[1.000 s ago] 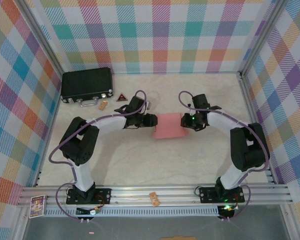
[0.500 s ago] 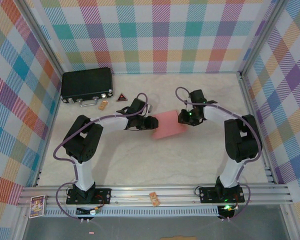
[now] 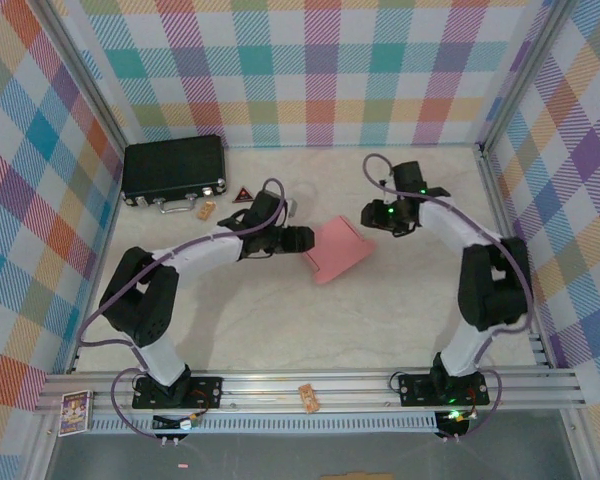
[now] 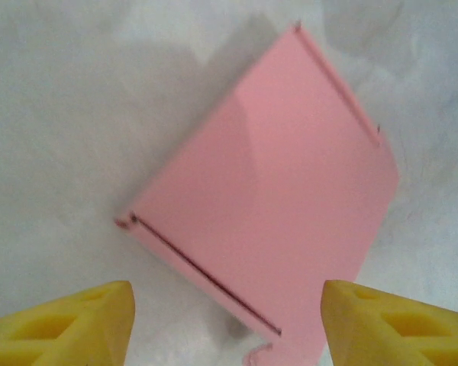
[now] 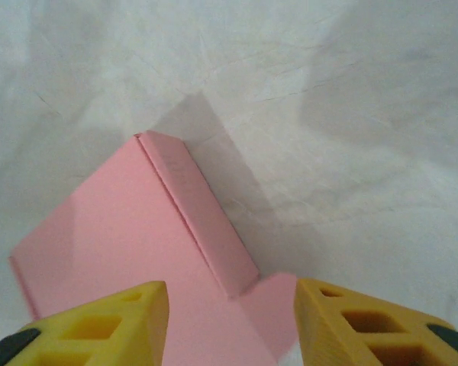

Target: Fold the paper box

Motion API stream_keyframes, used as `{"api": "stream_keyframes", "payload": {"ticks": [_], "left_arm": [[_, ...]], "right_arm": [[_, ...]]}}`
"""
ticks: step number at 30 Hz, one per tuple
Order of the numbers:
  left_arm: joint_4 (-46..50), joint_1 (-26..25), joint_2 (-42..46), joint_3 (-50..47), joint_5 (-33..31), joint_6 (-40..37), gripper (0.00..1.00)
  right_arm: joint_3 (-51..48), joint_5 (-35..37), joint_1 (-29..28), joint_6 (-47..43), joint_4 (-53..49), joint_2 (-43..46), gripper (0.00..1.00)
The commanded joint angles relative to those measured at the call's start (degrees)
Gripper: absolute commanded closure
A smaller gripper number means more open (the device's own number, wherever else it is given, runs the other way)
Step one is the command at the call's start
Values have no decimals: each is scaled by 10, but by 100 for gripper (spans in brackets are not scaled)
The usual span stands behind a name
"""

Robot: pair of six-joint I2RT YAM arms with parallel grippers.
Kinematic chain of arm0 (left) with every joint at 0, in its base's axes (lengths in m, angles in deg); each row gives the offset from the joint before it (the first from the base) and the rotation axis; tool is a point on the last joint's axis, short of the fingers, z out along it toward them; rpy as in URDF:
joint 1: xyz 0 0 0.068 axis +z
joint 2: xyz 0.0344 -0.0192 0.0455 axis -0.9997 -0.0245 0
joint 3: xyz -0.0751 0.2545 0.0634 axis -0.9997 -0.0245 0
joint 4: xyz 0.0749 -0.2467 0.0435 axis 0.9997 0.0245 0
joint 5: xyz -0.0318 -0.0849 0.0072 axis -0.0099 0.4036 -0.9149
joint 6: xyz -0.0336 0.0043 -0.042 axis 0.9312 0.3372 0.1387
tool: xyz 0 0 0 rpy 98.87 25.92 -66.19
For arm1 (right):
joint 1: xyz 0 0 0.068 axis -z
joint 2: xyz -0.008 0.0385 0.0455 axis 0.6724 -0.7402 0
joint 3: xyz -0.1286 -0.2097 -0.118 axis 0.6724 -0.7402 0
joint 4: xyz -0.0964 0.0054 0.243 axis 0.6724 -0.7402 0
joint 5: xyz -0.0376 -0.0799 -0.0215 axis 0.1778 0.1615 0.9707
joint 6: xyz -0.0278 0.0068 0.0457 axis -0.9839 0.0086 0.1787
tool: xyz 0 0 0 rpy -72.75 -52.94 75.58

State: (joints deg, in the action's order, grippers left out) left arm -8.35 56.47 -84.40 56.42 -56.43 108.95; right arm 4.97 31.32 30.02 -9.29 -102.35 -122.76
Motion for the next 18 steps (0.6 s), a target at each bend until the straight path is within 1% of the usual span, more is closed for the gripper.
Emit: {"api": "stream_keyframes", "payload": {"ticks": [1,3,5,7,8,10,12,14,18], "left_arm": [[38,14,-24,56,-26,-77,31],[56,15,-55,88,-24,-113,29],[51,16,-82,113,-16,-140,25],[48,17,-110,137,-2,-161,22],[48,18,-125,150,1,-167,21],[48,18,-150,170,14,-170,21],[57,18,-171,187,27,-166,21],[50,18,-182,186,40,-156,21],[9,18,-186,162,67,-135,22]], "right_arm": [[-67,-44,18,36,10,75,49],[-118,-74,20,58,33,110,49],[-175,-105,20,94,65,143,49],[-244,-142,19,151,124,178,49],[-274,-148,17,177,149,194,49],[-321,-137,7,213,177,219,48],[-355,-115,-4,234,201,239,44],[-389,-106,-11,267,242,250,42],[-430,-129,-21,308,357,221,40]]}}
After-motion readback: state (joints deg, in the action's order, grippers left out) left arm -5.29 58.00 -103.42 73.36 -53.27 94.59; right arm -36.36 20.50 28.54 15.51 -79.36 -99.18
